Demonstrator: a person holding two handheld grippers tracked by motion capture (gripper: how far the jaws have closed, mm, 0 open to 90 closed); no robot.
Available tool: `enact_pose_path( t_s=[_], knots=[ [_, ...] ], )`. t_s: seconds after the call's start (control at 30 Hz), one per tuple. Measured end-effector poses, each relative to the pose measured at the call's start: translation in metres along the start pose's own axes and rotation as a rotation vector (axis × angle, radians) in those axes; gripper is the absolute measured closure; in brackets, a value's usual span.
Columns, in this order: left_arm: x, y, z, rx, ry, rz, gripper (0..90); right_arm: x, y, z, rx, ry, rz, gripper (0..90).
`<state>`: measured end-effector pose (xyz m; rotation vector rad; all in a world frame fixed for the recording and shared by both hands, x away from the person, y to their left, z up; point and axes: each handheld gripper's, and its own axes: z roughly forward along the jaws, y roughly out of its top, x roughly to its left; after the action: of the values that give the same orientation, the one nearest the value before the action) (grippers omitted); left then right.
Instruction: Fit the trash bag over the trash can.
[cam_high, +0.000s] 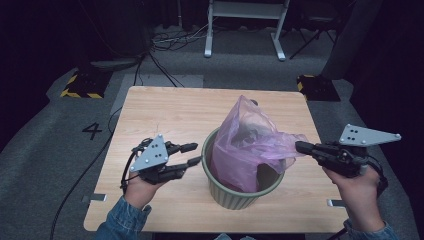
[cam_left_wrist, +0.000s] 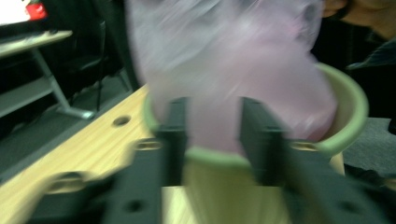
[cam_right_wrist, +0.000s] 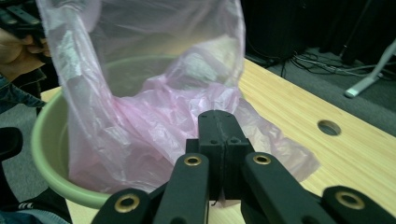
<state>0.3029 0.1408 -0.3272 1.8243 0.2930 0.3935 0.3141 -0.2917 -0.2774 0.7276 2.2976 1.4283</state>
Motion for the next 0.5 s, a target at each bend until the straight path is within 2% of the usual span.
enact_pose_path(
  t_s=[0.07,0.1,0.2,0.23,0.33,0.43,0.47,0.5],
  knots=[
    [-0.008,0.008,0.009,0.005,-0.039,0.017,44.5,0.005,0.004,0.004,-0.003,0.013,-0.017,90.0],
    [-0.011,0.011,0.013,0.013,-0.041,0.033,41.3,0.007,0.006,0.005,-0.003,0.018,-0.022,90.0],
    [-0.016,0.018,0.026,0.033,-0.003,0.044,34.7,0.011,0.010,0.008,-0.006,0.028,-0.034,90.0],
    [-0.015,0.020,0.030,0.041,0.009,0.048,34.6,0.012,0.011,0.009,-0.008,0.032,-0.035,90.0],
    [-0.012,0.023,0.040,0.045,0.017,0.021,33.9,0.015,0.012,0.013,-0.006,0.048,-0.037,90.0],
    [-0.009,0.025,0.048,0.049,0.042,0.011,34.8,0.018,0.014,0.017,0.000,0.063,-0.047,90.0],
    [-0.008,0.025,0.050,0.053,0.037,0.006,37.1,0.019,0.014,0.019,0.001,0.070,-0.047,90.0],
    [-0.008,0.025,0.051,0.055,0.028,0.012,43.6,0.020,0.015,0.021,0.005,0.075,-0.049,90.0]
  ],
)
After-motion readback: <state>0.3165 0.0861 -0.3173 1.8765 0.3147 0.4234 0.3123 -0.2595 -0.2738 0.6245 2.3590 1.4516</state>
